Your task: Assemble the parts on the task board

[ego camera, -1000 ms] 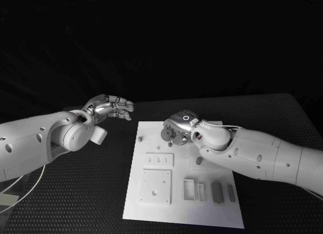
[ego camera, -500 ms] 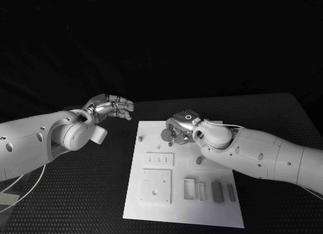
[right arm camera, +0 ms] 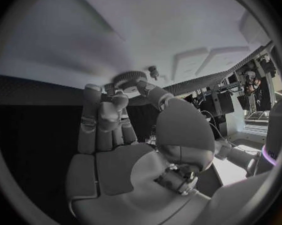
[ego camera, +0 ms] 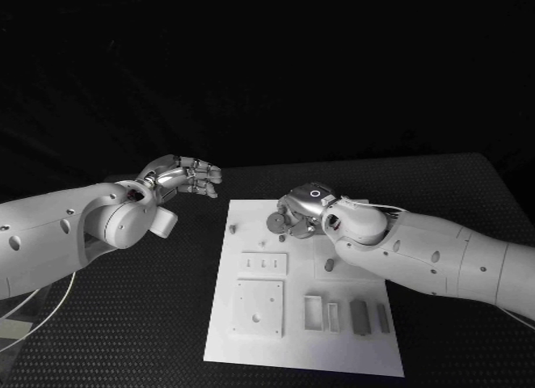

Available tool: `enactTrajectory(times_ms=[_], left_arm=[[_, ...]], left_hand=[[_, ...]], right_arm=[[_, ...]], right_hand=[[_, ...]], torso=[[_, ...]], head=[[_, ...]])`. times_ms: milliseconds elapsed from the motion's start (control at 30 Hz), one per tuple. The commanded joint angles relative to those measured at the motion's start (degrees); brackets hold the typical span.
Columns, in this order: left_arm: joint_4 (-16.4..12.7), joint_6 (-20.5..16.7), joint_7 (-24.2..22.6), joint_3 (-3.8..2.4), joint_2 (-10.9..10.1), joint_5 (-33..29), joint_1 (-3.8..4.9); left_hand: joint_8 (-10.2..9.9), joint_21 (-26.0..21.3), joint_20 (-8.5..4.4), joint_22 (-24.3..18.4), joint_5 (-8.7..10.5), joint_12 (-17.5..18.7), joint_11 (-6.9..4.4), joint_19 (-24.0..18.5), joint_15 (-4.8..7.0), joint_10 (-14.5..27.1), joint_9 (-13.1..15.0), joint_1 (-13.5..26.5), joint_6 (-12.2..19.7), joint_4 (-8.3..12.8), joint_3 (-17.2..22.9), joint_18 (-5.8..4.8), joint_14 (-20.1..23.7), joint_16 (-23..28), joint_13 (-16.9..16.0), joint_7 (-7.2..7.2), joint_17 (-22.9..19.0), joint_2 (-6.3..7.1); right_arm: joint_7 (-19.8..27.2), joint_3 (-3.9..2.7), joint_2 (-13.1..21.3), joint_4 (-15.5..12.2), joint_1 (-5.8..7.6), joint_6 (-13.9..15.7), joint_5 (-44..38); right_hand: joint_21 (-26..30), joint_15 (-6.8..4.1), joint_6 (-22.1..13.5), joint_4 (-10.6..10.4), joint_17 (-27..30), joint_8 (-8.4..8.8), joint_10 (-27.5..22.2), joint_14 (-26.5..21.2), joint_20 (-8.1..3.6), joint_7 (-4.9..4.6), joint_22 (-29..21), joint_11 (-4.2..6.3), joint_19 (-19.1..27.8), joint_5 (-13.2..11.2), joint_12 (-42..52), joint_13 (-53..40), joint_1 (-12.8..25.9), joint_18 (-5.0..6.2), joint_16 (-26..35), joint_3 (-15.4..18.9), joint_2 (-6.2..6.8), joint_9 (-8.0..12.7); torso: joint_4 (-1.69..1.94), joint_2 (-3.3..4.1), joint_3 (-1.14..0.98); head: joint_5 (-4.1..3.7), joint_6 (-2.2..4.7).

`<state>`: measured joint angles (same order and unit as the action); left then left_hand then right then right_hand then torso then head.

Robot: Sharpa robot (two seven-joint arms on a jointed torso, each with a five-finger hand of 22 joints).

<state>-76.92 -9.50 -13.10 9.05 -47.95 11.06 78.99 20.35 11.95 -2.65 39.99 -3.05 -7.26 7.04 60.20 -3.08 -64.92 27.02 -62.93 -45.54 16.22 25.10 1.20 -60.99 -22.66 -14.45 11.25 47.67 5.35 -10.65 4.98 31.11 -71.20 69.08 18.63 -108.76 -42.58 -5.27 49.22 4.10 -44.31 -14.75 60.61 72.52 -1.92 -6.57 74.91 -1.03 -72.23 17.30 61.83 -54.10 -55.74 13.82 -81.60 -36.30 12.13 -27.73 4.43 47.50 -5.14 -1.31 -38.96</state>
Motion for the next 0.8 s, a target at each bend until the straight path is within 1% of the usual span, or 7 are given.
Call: enactTrajectory(times_ms=[33, 133, 233, 333, 567, 700, 800], left_arm=[[0.0, 0.7, -0.5, -0.03, 0.0, -0.4, 0.06], [0.0, 0.6, -0.6, -0.03, -0.2, -0.4, 0.06], [0.0, 0.6, -0.6, -0.03, -0.3, -0.4, 0.06], [0.0, 0.6, -0.8, -0.03, -0.3, -0.4, 0.06], [0.0, 0.5, -0.8, -0.03, -0.6, -0.4, 0.07], [0.0, 0.5, -0.9, -0.03, -0.6, -0.4, 0.07], [0.0, 0.6, -0.9, -0.03, -0.6, -0.4, 0.07]], left_hand=[[-0.4, -0.3, 0.08, 0.1, 0.02, 0.4, 0.29, 0.4, -0.06, 0.0, 0.1, 0.4, 0.4, -0.3, -0.1, 0.99, -0.4, 0.3, -0.1, 0.05, 0.1, 0.01], [-0.3, -0.3, 0.07, 0.1, 0.01, 0.4, 0.27, 0.4, -0.05, 0.0, 0.1, 0.4, 0.4, -0.3, 0.0, 1.0, -0.3, 0.3, -0.1, 0.03, 0.1, -0.02], [-0.3, -0.3, 0.07, 0.1, 0.02, 0.4, 0.25, 0.4, -0.05, -0.1, 0.1, 0.4, 0.3, -0.2, 0.0, 1.01, -0.3, 0.3, -0.1, 0.0, 0.1, -0.03], [-0.3, -0.3, 0.07, 0.1, 0.02, 0.4, 0.28, 0.4, -0.05, 0.0, 0.1, 0.4, 0.3, -0.2, 0.0, 1.01, -0.3, 0.4, -0.1, -0.01, 0.1, -0.03], [-0.3, -0.4, 0.07, 0.1, 0.02, 0.5, 0.29, 0.4, -0.04, 0.0, 0.2, 0.3, 0.2, -0.1, 0.1, 1.01, -0.4, 0.4, -0.1, -0.05, 0.1, -0.06], [-0.3, -0.4, 0.07, 0.1, 0.02, 0.5, 0.28, 0.4, -0.04, 0.0, 0.2, 0.3, 0.1, 0.0, 0.1, 1.02, -0.4, 0.4, -0.1, -0.08, 0.1, -0.05], [-0.2, -0.4, 0.07, 0.1, 0.02, 0.5, 0.27, 0.4, -0.04, 0.0, 0.3, 0.3, 0.1, 0.0, 0.1, 1.02, -0.4, 0.4, -0.1, -0.1, 0.1, 0.01]], right_arm=[[1.5, -0.03, 1.1, -1.0, 0.01, 4.7, 2.9], [3.2, -0.29, 2.8, -2.6, 0.15, 9.5, 6.7], [5.0, -0.79, 4.2, -4.0, 0.77, 11.7, 9.9], [8.2, -1.28, 6.1, -6.1, 1.59, 11.6, 14.2], [12.3, -1.83, 10.4, -8.9, 4.15, 7.1, 24.0], [15.5, -2.09, 12.6, -8.3, 5.48, 3.2, 31.8], [17.7, -2.15, 13.8, -7.0, 5.87, 1.5, 35.3]], right_hand=[[0.0, 0.09, 1.7, 0.1, -0.1, -0.18, -0.1, 0.1, -0.53, -1.09, 1.2, -0.1, -0.2, 0.3, 0.5, 0.0, -0.3, 1.18, 0.0, 0.2, -0.49, 0.1], [-0.1, 0.06, 1.5, 0.5, -0.2, -0.07, 0.0, 0.2, -0.63, -1.09, 1.3, -0.08, -0.3, 0.2, 0.8, 0.0, -0.6, 1.18, 0.0, 0.4, -0.05, 0.2], [-0.2, 0.08, 1.4, 1.0, -0.2, -0.02, 0.2, 0.3, -0.71, -1.11, 1.3, -0.11, -0.3, 0.3, 1.1, -0.1, -1.1, 1.18, 0.0, 0.5, 0.52, 0.3], [-0.2, 0.13, 1.4, 1.6, -0.3, -0.01, 0.1, 0.3, -0.74, -1.17, 1.2, -0.16, -0.2, 0.3, 1.2, -0.1, -1.7, 1.18, 0.1, 0.5, 0.66, 0.3], [-0.1, 0.32, 1.2, 3.6, -0.3, 0.04, -0.5, -0.1, -0.52, -1.36, 1.2, -0.34, 0.4, 0.3, 1.2, 0.0, -3.0, 1.18, 0.4, 0.9, 0.13, 0.5], [0.3, 0.49, 1.2, 5.7, -0.3, 0.03, -1.5, -1.0, -0.03, -1.5, 1.2, -0.51, 1.4, 0.3, 0.5, 0.5, -3.7, 1.18, 1.0, 1.2, -0.25, 0.5], [0.6, 0.65, 1.0, 7.8, -0.2, 0.06, -2.5, -2.1, 0.53, -1.64, 1.3, -0.64, 2.7, 0.3, -1.0, 1.7, -5.0, 1.12, 1.7, 1.0, -0.68, 0.6]], torso=[[0.03, -0.03, -0.01], [-0.04, -0.03, 0.04], [-0.08, -0.01, 0.03], [-0.1, -0.04, -0.02], [-0.28, -0.04, -0.05], [-0.48, -0.13, -0.18], [-0.71, -0.2, -0.28]], head=[[0.02, -0.03], [0.15, 0.02], [0.15, 0.02], [0.01, 0.2], [-0.52, 0.92], [-0.74, 1.27], [-0.95, 1.65]])
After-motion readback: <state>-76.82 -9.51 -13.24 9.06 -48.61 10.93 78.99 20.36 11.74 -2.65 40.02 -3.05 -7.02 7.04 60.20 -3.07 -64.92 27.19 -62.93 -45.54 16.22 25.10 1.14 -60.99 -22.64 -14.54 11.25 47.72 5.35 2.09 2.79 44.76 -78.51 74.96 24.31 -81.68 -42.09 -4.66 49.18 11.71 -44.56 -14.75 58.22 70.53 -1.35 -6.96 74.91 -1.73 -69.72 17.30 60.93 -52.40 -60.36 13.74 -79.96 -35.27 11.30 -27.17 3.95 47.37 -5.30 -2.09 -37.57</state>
